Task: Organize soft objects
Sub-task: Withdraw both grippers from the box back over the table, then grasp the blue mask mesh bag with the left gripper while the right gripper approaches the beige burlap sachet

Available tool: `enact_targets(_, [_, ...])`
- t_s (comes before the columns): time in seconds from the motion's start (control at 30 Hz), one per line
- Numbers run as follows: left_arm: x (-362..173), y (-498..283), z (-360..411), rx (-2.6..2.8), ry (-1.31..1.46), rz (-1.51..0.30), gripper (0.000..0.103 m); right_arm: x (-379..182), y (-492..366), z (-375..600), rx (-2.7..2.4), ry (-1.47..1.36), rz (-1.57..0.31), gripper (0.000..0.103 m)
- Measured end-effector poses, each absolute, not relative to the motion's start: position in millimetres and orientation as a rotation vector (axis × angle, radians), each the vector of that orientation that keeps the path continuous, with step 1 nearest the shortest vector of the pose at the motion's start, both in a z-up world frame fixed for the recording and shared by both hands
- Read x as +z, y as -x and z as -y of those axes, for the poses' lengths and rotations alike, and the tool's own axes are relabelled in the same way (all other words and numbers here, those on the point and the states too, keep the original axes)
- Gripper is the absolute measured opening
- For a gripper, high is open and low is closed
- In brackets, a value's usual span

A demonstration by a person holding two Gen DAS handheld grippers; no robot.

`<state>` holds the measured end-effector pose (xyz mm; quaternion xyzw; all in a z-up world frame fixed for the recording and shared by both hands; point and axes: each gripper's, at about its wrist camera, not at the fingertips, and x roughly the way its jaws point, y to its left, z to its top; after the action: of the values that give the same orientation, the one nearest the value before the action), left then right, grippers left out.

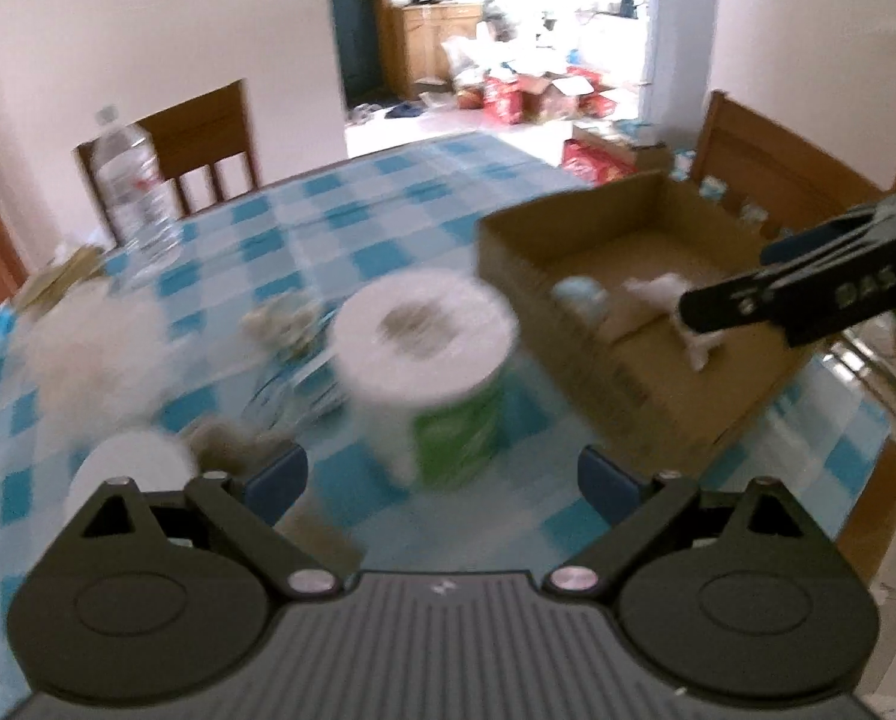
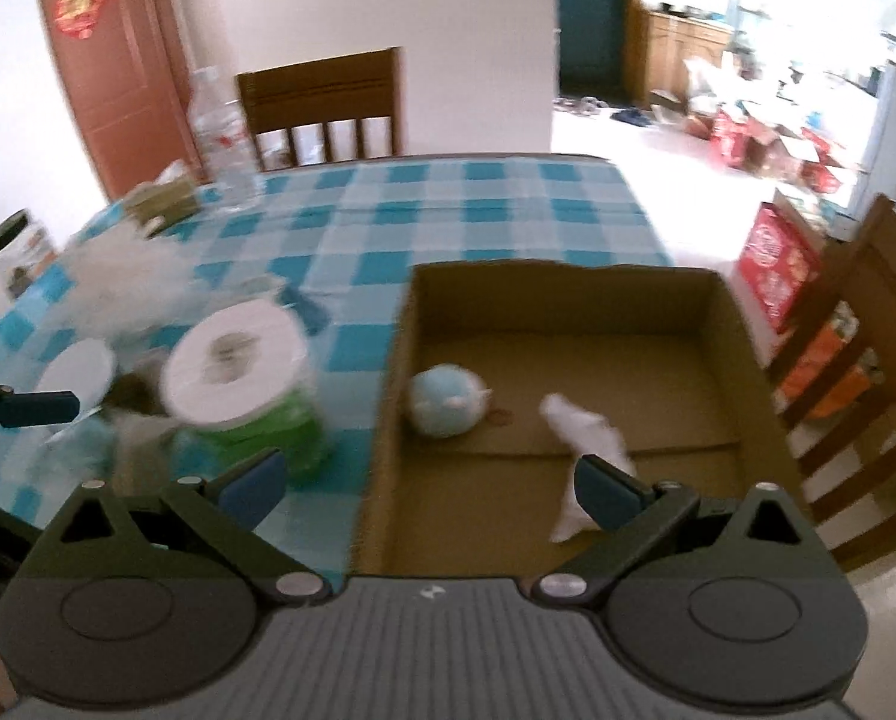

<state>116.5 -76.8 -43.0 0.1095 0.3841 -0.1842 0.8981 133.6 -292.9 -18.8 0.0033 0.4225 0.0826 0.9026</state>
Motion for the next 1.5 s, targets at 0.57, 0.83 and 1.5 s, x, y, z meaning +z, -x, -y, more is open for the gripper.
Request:
enact_targets(0.57, [-94.8, -110.0, -30.7, -0.148, -0.197, -0.870, 0.095, -66.8, -110.1, 183.7, 0.320, -0.014, -0.966, 0.103])
enact_targets(0.83, [-109.9, -119.5, -36.3, -0.199, -0.232, -0.851, 0.072, -82.2, -108.9, 159.0, 0.337, 0.060, -0.990, 0.103])
enact_targets(1.5, [-114.8, -128.3, -41.2, -0.240, -0.166, -0.826, 0.015, -94.1, -99.3, 152.9, 0.303, 0.022, -1.028, 0.103])
